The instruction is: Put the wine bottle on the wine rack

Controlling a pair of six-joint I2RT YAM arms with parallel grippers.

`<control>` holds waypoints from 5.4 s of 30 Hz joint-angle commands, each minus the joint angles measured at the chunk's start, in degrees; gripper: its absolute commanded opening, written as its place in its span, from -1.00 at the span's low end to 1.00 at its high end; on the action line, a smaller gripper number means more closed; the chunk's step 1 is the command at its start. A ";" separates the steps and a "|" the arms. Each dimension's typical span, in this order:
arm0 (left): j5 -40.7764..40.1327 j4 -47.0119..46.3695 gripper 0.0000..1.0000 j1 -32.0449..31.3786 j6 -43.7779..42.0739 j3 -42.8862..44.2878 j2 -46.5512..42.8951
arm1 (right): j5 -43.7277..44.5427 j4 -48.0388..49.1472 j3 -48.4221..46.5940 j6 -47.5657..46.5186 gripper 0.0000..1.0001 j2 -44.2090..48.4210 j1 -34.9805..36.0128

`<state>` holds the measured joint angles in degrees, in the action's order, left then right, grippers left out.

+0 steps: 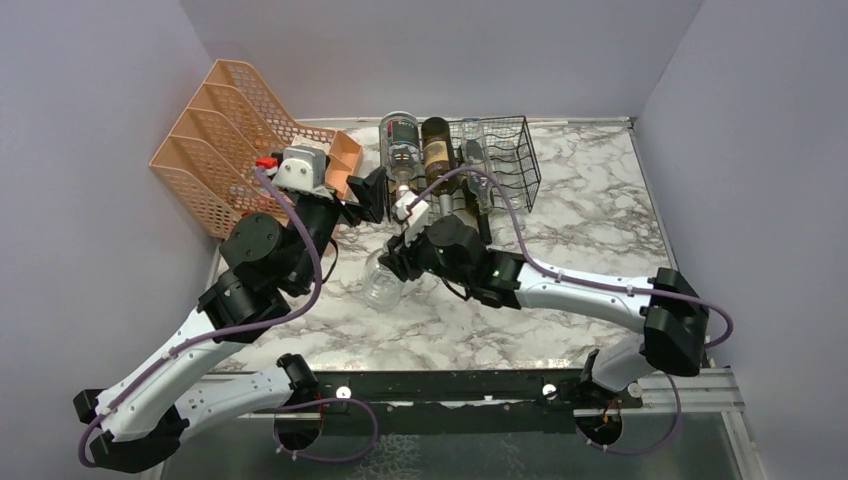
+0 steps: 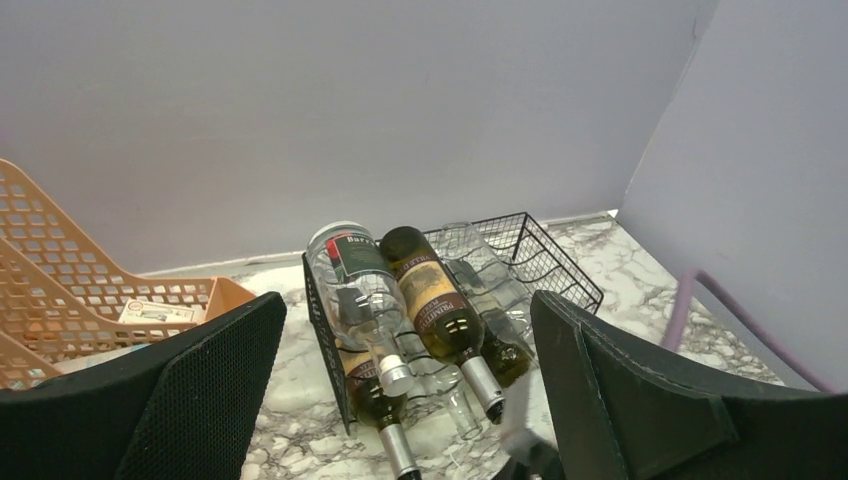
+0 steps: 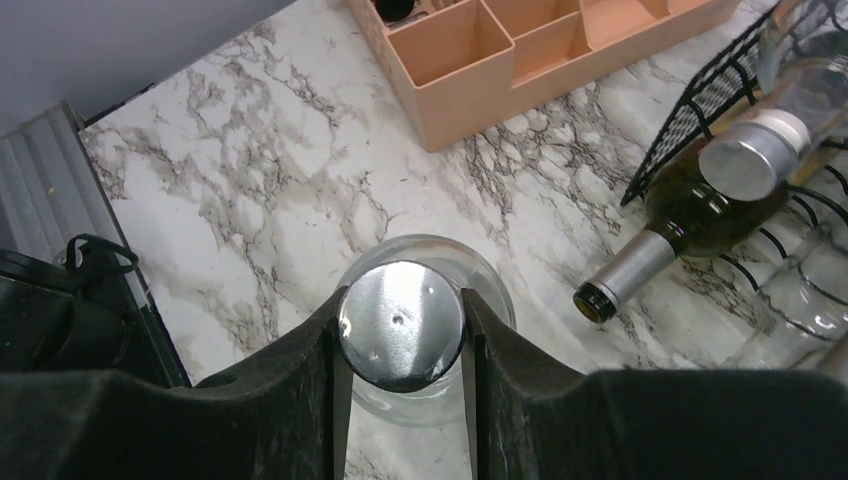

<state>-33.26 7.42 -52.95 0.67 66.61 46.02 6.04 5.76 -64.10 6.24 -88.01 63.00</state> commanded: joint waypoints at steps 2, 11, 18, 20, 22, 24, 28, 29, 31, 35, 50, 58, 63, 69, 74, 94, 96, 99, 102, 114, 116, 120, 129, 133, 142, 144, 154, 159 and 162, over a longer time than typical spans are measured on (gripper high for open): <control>1.32 0.94 0.98 0.17 0.65 0.31 0.82 | 5.37 -0.71 10.70 4.94 -0.98 4.39 0.05; 3.01 1.39 0.98 0.15 -0.66 -0.13 5.45 | 5.96 -0.55 22.82 10.00 -0.98 13.10 -0.03; 3.98 3.99 0.98 0.21 -1.91 2.38 13.02 | 2.21 -4.08 27.50 10.99 -0.98 17.62 -0.06; 4.42 5.84 0.98 0.34 -1.03 3.08 15.46 | 2.42 -4.90 28.77 11.44 -0.98 19.11 -0.05; 5.31 7.41 0.98 0.72 -0.06 2.85 16.63 | 2.71 -5.80 29.82 11.96 -0.98 20.65 -0.02; 6.43 8.65 0.98 1.48 1.35 1.99 17.13 | 2.83 -6.68 30.89 12.48 -0.98 22.20 -0.04; 11.85 11.51 0.98 5.65 5.15 0.20 17.43 | 1.84 -8.00 32.59 13.35 -0.98 24.56 -0.05; 13.80 11.94 0.98 7.10 6.20 -0.47 17.41 | 1.56 -8.19 33.11 13.42 -0.98 24.89 -0.07; 16.93 12.80 0.98 9.77 8.28 -2.00 17.20 | 1.14 -8.87 33.73 13.81 -0.98 25.25 -0.11; 20.53 13.62 0.98 12.87 11.50 -5.97 16.13 | 0.67 -9.36 34.71 14.08 -0.98 25.41 -0.07; 25.23 11.28 0.98 17.14 21.40 -20.75 16.34 | -2.98 -10.77 32.68 13.97 -0.81 15.28 -0.09; 33.21 6.47 0.98 18.78 21.39 -23.72 20.13 | -6.03 -10.87 31.20 13.28 -0.50 11.24 -0.08; 33.42 5.50 0.98 19.78 22.25 -25.33 22.33 | -5.51 -12.17 29.04 12.92 -0.26 9.78 -0.08; 35.67 4.02 0.98 20.33 22.97 -27.20 24.29 | -5.02 -13.80 25.39 11.74 -0.06 7.51 -0.07; 37.03 3.86 0.92 20.44 22.67 -27.64 24.62 | -5.03 -13.10 22.96 10.11 0.05 4.22 -0.09; 38.91 3.35 0.70 20.43 26.11 -29.56 24.11 | -6.57 -9.34 16.61 6.41 0.04 -6.47 -0.07; 39.36 2.34 0.68 20.43 26.93 -29.96 23.65 | -6.11 -8.92 17.03 6.63 -0.03 -6.39 -0.14; 40.14 1.15 0.66 20.43 27.91 -30.43 23.05 | -5.76 -7.50 18.21 6.68 -0.48 -5.92 -0.14; 40.72 0.93 0.65 20.50 28.04 -30.43 22.73 | -6.54 -6.58 18.85 5.90 -0.96 -5.40 -0.12; 38.77 4.72 0.70 20.50 27.41 -26.49 18.63 | -4.80 -6.55 19.98 5.15 -0.98 3.01 -0.12; 37.48 5.65 0.72 20.47 27.24 -25.59 17.59 | -4.96 -6.44 20.51 4.61 -0.98 4.92 -0.10; 35.20 6.73 0.76 20.43 27.12 -24.42 15.15 | -5.28 -5.55 22.13 3.31 -0.98 7.46 -0.08; 31.01 9.87 0.82 20.43 26.66 -21.92 10.20 | -4.73 -1.59 25.45 3.25 -0.98 13.60 -0.09; 28.92 11.83 0.82 20.43 26.41 -20.50 8.37 | -3.04 1.22 27.16 2.93 -0.98 17.38 -0.13; 19.53 15.33 0.83 20.43 25.61 -14.60 0.69 | 4.83 4.41 27.77 1.69 -0.98 26.67 -0.07; 17.88 15.75 0.83 20.43 25.21 -13.37 -1.17 | 6.41 5.29 27.40 1.18 -0.98 28.74 -0.08; 14.80 16.19 0.84 20.44 24.22 -11.19 -6.13 | 15.29 10.82 22.40 -4.92 -0.98 34.09 -0.14; 15.37 16.15 0.84 20.44 24.27 -11.70 -5.61 | 24.18 11.68 16.61 -8.61 -0.98 31.22 -0.58; 15.95 16.13 0.84 20.43 24.40 -11.92 -5.07 | 26.99 11.28 12.94 -10.04 -0.98 29.37 -2.31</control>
<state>-16.62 22.96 -32.38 25.63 54.00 40.47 23.46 0.60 -42.39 -0.38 -58.76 62.41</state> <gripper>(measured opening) 0.918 0.385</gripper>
